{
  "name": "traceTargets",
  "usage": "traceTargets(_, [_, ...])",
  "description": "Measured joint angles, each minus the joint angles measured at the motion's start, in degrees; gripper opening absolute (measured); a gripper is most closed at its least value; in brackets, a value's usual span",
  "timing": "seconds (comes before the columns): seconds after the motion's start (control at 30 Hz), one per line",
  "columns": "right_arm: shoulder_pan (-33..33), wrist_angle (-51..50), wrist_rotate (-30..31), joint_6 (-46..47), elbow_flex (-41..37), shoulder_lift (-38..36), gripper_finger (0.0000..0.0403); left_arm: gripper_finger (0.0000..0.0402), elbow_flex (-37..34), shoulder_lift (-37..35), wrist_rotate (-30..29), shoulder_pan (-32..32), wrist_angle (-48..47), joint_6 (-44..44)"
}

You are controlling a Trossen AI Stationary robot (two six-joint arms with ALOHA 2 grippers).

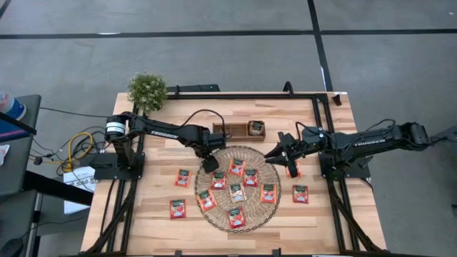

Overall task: Pick & Place Tea
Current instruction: Put the gold tea bag into the wooden organizer

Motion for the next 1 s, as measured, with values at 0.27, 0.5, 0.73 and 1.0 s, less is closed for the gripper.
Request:
traceTargets(0.27, [0.0,0.0,0.0,0.0,0.0,0.0,0.0087,0.0241,-1.14,0.04,-0.53,0.0,2.34,0.55])
traceTargets(0.5, [0.0,0.16,0.0,0.0,0.0,0.01,0.0087,0.0241,-3.74,0.07,-0.48,0.15,3.55,-1.62])
traceTargets(0.73, [0.0,0.33,0.0,0.02,0.0,0.01,0.0087,0.0237,-5.01,-0.04,0.25,0.17,4.94,-2.46])
traceTargets(1.0, [0.0,0.33,0.0,0.02,0.0,0.01,0.0087,0.018,-4.67,-0.02,0.38,0.11,5.49,-2.5])
